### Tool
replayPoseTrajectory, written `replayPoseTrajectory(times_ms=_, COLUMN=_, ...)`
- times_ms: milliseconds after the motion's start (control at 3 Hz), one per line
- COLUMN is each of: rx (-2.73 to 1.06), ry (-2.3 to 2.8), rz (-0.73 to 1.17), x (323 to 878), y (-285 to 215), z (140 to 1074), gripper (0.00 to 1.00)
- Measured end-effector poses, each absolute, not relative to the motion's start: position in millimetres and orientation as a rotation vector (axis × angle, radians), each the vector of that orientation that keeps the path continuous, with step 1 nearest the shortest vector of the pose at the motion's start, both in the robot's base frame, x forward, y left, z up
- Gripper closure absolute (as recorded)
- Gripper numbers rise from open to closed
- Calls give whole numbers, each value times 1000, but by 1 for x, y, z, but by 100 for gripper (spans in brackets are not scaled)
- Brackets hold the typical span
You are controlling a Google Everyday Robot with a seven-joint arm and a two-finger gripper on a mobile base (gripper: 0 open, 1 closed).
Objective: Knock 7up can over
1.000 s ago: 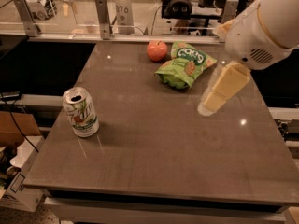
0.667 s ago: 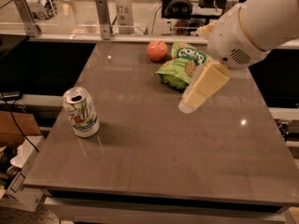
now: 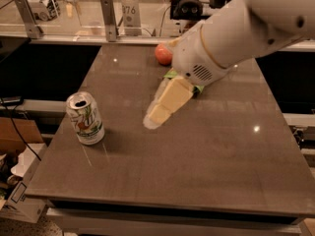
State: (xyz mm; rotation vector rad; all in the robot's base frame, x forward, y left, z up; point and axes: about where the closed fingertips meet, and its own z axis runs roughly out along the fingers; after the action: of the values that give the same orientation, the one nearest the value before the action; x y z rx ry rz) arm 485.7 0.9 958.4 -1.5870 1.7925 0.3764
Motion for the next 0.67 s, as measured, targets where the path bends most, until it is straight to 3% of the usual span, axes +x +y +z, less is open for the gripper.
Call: replayPoseTrajectory(times_ms=667, rx=-1652, ry=1728, rz=447, x=476, y=76, z=931, gripper=0)
